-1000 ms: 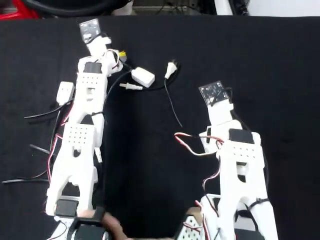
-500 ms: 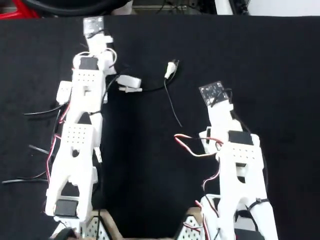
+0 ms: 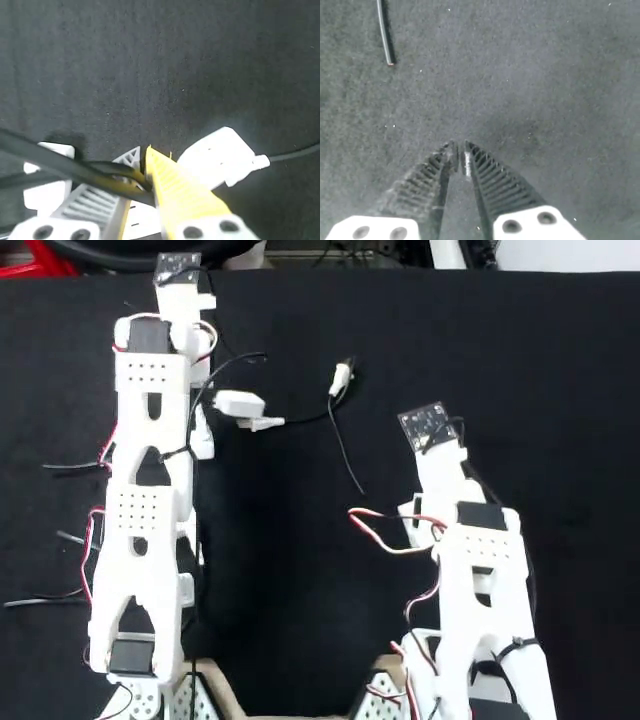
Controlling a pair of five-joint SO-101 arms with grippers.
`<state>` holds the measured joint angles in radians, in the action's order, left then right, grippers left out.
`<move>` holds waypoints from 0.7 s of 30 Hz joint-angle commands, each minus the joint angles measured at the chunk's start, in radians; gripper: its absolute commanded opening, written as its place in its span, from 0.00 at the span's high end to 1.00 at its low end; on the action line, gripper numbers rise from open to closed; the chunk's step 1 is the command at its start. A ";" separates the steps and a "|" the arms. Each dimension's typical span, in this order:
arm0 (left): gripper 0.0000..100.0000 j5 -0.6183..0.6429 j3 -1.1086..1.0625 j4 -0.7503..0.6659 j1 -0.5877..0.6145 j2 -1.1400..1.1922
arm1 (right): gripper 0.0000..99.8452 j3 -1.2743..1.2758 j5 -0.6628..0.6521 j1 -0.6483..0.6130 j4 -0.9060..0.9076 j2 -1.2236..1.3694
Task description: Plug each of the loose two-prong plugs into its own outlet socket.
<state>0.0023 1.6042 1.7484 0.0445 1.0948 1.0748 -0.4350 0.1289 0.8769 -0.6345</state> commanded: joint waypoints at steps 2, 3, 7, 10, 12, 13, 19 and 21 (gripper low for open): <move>0.97 -0.020 0.053 0.015 0.015 -0.094 | 0.99 -0.005 0.000 -0.008 -0.014 0.002; 0.97 -0.020 0.053 0.015 0.019 -0.095 | 0.99 -0.005 0.000 -0.008 -0.014 0.002; 0.97 -0.020 0.051 0.017 0.024 -0.118 | 0.99 -0.004 0.000 -0.008 -0.015 0.002; 0.97 -0.018 0.002 0.017 0.021 -0.172 | 0.99 -0.004 0.000 -0.008 -0.017 0.002; 0.97 -0.018 -0.061 0.017 0.013 -0.236 | 0.99 -0.004 0.000 -0.008 -0.017 0.002; 0.97 -0.018 -0.107 0.017 0.012 -0.276 | 0.99 -0.004 0.000 -0.008 -0.017 0.002; 0.97 -0.021 -0.530 0.015 -0.016 -0.575 | 0.99 -0.004 0.000 -0.008 -0.017 0.002; 0.97 -0.023 -0.684 0.014 -0.030 -0.684 | 0.99 -0.004 0.000 -0.008 -0.017 0.002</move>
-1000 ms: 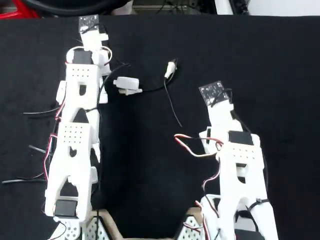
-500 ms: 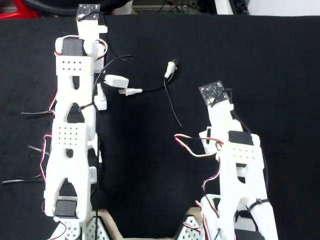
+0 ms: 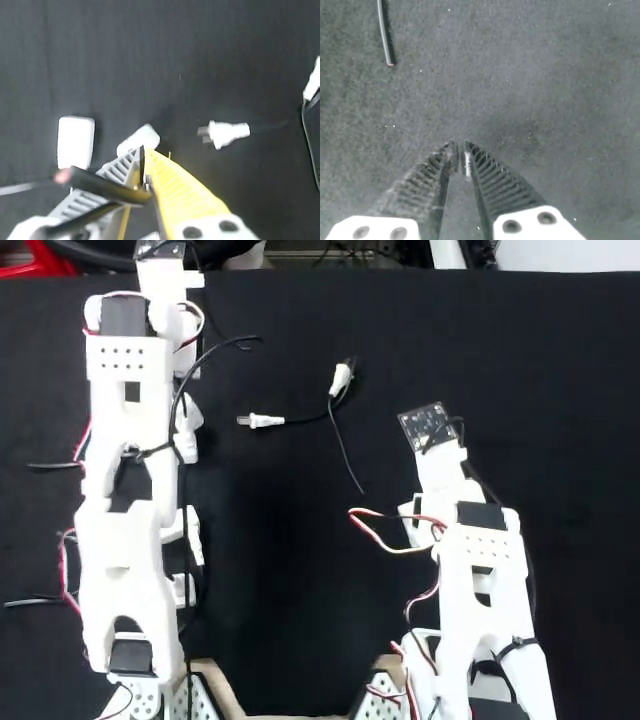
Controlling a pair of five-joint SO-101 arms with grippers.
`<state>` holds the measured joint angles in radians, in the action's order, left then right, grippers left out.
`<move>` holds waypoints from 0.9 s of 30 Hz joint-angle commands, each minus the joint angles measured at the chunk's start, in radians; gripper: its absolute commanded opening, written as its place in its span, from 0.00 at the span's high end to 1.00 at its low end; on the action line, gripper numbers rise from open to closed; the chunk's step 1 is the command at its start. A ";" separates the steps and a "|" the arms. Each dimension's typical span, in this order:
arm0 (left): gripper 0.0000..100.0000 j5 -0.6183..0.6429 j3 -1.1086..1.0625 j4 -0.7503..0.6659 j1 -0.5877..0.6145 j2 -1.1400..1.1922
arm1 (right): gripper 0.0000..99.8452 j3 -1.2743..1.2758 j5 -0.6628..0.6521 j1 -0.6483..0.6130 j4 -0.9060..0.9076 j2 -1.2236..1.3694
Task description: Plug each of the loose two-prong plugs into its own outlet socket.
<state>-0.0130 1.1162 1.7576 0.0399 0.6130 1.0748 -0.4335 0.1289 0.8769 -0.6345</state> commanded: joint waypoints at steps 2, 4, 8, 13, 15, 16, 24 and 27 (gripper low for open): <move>0.97 -0.008 -0.337 0.003 -0.038 -0.310 | 0.99 -0.004 -0.002 -0.008 -0.015 0.002; 0.97 -0.008 -0.467 0.002 -0.050 -0.411 | 0.99 -0.004 -0.002 -0.008 -0.014 0.002; 0.97 -0.005 -0.707 0.000 -0.065 -0.575 | 0.99 -0.004 -0.002 -0.008 -0.014 0.002; 0.96 -0.023 -0.984 0.000 -0.077 -0.707 | 0.99 -0.004 -0.002 -0.008 -0.012 0.002; 0.91 -0.089 -1.078 0.000 -0.087 -0.746 | 0.99 -0.004 -0.002 -0.008 -0.012 0.002; 0.88 -0.110 -1.115 0.000 -0.085 -0.766 | 0.99 -0.004 -0.002 -0.008 -0.012 0.002; 0.71 -0.100 -1.213 0.000 -0.082 -0.970 | 0.99 -0.002 -0.003 -0.012 -0.012 0.002; 0.70 -0.100 -1.211 0.000 -0.082 -1.119 | 0.99 -0.002 -0.003 -0.012 -0.012 0.002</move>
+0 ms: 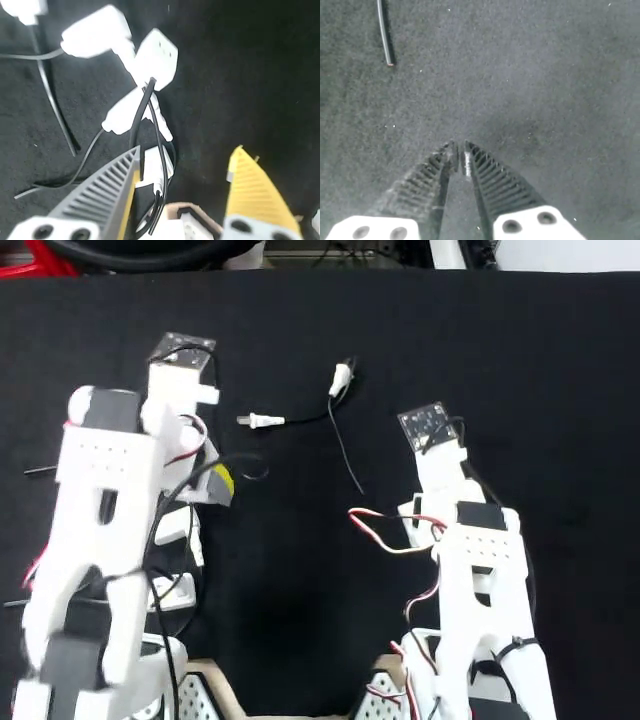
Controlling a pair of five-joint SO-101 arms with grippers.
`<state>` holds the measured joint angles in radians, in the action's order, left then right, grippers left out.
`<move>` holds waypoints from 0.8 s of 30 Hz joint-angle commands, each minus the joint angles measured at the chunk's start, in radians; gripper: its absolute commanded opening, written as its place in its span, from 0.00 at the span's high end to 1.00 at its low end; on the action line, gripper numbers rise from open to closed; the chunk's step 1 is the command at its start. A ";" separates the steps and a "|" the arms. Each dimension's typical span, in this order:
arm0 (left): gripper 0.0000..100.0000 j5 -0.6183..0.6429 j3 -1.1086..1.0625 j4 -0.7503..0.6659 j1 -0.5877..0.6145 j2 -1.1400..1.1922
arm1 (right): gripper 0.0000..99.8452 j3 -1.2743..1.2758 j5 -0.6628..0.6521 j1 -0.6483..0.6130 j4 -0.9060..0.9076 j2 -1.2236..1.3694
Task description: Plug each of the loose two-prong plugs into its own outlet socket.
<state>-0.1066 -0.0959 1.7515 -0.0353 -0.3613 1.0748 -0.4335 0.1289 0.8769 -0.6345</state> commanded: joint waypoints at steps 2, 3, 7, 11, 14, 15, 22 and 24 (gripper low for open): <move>0.69 -0.012 -0.008 0.006 -0.007 -0.259 | 0.99 -0.002 -0.003 -0.012 -0.012 0.004; 0.69 -0.015 -0.013 0.008 -0.007 -0.316 | 0.99 -0.002 -0.003 -0.012 -0.012 0.004; 0.69 -0.074 -0.094 0.006 -0.059 -0.523 | 0.99 -0.002 -0.003 -0.012 -0.012 0.004; 0.69 -0.135 -0.220 -0.014 -0.116 -0.646 | 0.99 -0.002 -0.003 -0.012 -0.012 0.004; 0.69 -0.178 -0.378 -0.126 -0.116 -0.677 | 0.99 -0.002 -0.005 -0.012 -0.012 0.004; 0.69 -0.198 -0.450 -0.192 -0.114 -0.677 | 0.99 -0.002 -0.005 -0.012 -0.012 0.004; 0.69 -0.287 -1.029 -1.023 0.013 -0.677 | 0.99 -0.002 -0.006 -0.012 -0.012 0.004; 0.69 -0.305 -1.102 -1.114 0.015 -0.675 | 0.99 -0.002 -0.006 -0.012 -0.012 0.004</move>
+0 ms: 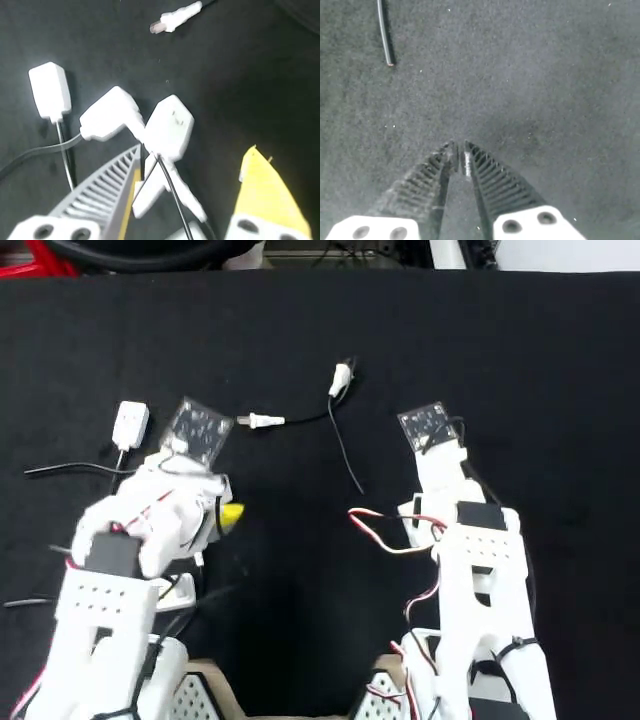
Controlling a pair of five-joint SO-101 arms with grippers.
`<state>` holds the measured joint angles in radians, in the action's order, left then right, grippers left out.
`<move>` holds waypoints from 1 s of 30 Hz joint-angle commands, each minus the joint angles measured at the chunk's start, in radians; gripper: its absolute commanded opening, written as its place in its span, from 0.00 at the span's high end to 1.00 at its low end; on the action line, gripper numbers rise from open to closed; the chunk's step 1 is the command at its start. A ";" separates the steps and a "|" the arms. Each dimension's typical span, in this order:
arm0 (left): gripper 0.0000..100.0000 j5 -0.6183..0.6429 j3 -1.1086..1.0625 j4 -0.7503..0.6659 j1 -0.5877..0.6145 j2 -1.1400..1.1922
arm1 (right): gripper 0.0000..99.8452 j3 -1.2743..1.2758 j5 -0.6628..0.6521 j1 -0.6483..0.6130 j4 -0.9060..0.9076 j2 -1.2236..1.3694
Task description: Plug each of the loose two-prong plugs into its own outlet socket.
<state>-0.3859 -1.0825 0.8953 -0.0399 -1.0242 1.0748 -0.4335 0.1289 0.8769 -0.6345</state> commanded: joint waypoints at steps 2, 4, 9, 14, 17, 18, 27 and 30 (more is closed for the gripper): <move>0.69 0.025 -0.150 -0.288 0.019 -0.012 | 0.99 -0.002 -0.003 -0.011 -0.018 0.004; 0.68 0.087 -0.163 -0.296 0.018 -0.012 | 0.99 -0.001 -0.003 -0.008 -0.020 0.004; 0.66 0.071 -0.160 -0.288 0.008 0.035 | 0.99 -0.001 -0.003 -0.008 -0.020 0.004; 0.66 0.032 -0.054 -0.288 -0.016 0.333 | 0.99 -0.001 -0.003 -0.008 -0.020 0.004; 0.66 0.029 0.070 -0.285 0.013 0.529 | 0.99 -0.001 -0.006 -0.008 -0.020 0.004; 0.66 0.020 0.101 -0.285 0.018 0.582 | 0.99 -0.001 -0.006 -0.008 -0.020 0.004; 0.68 -0.072 0.170 -0.292 0.013 0.749 | 0.99 -0.001 -0.008 -0.008 -0.020 0.001; 0.73 -0.095 0.173 -0.295 0.007 0.750 | 0.99 -0.001 -0.008 -0.008 -0.020 -0.001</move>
<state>-0.4595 -0.9306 0.6053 -0.0261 -0.2770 1.0779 -0.4335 0.1289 0.8707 -0.6345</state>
